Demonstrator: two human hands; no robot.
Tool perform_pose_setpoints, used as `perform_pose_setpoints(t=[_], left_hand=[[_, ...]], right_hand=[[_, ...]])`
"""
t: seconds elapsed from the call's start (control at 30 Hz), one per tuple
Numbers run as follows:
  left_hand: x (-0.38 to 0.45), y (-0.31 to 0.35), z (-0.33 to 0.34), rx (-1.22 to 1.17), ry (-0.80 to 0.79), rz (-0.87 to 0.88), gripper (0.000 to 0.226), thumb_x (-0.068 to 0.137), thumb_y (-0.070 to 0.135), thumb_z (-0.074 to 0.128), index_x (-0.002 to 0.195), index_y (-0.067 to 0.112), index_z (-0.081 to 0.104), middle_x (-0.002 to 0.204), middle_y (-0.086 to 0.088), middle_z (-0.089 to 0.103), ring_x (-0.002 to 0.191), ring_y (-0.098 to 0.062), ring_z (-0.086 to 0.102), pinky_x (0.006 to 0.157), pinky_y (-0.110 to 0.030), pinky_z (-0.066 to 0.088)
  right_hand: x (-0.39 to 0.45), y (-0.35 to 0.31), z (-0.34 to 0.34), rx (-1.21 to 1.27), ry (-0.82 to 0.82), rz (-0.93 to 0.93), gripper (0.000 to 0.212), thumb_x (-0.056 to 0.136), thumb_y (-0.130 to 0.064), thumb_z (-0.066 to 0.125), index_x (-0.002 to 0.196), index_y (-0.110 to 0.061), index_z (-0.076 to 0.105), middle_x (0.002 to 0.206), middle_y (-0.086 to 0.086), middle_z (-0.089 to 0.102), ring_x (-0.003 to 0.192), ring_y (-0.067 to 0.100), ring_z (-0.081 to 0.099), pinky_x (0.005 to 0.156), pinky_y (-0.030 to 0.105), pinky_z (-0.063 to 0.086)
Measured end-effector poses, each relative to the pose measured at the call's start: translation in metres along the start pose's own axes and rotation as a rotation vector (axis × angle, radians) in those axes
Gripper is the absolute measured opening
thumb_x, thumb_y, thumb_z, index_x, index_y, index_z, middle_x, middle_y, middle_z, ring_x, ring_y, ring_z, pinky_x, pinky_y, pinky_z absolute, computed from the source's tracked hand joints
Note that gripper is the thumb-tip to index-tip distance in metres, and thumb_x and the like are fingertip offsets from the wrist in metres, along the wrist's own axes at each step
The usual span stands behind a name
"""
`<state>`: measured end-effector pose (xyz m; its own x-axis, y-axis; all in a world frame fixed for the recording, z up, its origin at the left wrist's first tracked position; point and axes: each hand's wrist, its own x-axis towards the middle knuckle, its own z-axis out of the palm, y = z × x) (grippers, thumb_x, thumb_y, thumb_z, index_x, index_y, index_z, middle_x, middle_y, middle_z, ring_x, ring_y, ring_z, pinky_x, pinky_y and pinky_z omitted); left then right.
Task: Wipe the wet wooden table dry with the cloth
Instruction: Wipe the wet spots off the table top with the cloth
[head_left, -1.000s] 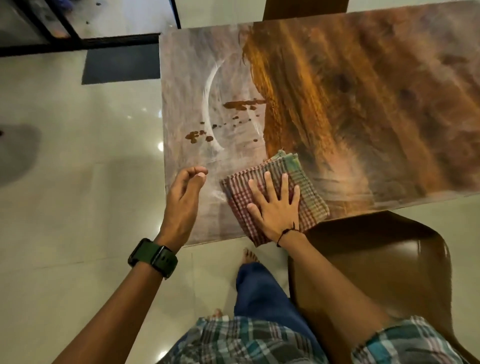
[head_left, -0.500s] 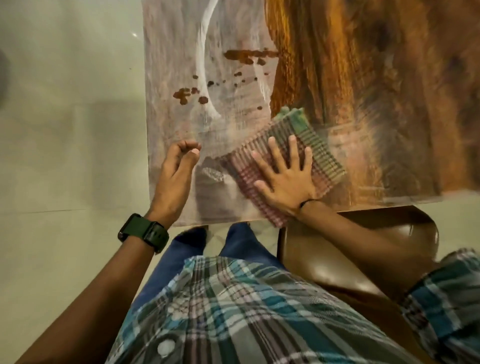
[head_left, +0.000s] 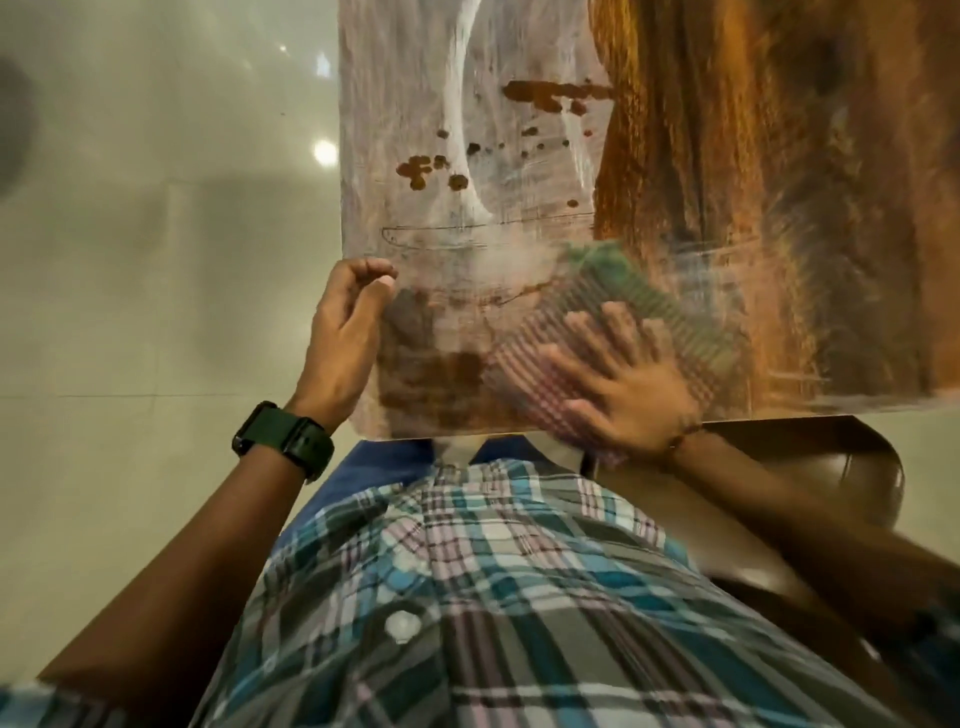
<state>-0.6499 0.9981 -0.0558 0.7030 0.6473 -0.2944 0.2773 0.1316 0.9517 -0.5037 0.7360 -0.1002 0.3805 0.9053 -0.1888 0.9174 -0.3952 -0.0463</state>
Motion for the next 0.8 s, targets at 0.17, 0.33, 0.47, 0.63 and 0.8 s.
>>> perform_pose_setpoints(t=[0.17,0.33,0.47,0.63,0.8], left_hand=[[-0.013,-0.011,0.000,0.035,-0.027,-0.002,0.016,0.084,0.036,0.047,0.097,0.030,0.055,0.101,0.016,0.059,0.102,-0.002,0.055,0.083,-0.010,0.042],[-0.028,-0.011,-0.027,0.053,0.127,0.003,0.024,0.087,0.031,0.044,0.104,0.019,0.054,0.103,0.011,0.058,0.095,0.005,0.054,0.082,-0.008,0.042],[-0.045,-0.019,-0.038,-0.004,0.252,-0.021,0.016,0.085,0.031,0.044,0.097,0.028,0.055,0.105,0.009,0.058,0.103,-0.004,0.054,0.088,-0.015,0.041],[-0.067,-0.030,-0.037,-0.052,0.332,-0.025,0.014,0.090,0.022,0.044,0.099,0.021,0.054,0.100,0.009,0.058,0.089,0.010,0.055,0.075,-0.005,0.041],[-0.073,-0.034,-0.025,-0.023,0.338,-0.017,0.018,0.087,0.027,0.044,0.100,0.019,0.054,0.098,0.012,0.058,0.087,0.013,0.054,0.075,-0.005,0.041]], right_hand=[[-0.022,0.063,-0.004,-0.069,-0.096,-0.014,0.057,0.093,-0.061,0.008,0.147,-0.042,0.006,0.155,0.010,0.020,0.141,0.043,0.009,0.106,0.069,0.010],[0.031,0.002,-0.009,-0.069,-0.038,-0.310,0.059,0.093,-0.059,0.017,0.147,-0.037,0.021,0.156,0.011,0.017,0.140,0.048,0.008,0.104,0.070,0.011],[0.079,-0.078,-0.013,-0.062,-0.023,-0.549,0.058,0.093,-0.056,0.021,0.147,-0.036,0.022,0.156,0.010,0.015,0.139,0.050,0.007,0.102,0.075,0.002],[0.127,-0.155,-0.013,-0.069,-0.077,-0.553,0.056,0.094,-0.054,0.019,0.146,-0.035,0.025,0.159,0.008,0.004,0.141,0.044,-0.012,0.104,0.069,-0.011],[0.132,-0.163,-0.011,-0.071,-0.036,-0.499,0.056,0.095,-0.049,0.020,0.147,-0.029,0.022,0.159,0.007,0.007,0.144,0.038,-0.007,0.109,0.065,-0.005]])
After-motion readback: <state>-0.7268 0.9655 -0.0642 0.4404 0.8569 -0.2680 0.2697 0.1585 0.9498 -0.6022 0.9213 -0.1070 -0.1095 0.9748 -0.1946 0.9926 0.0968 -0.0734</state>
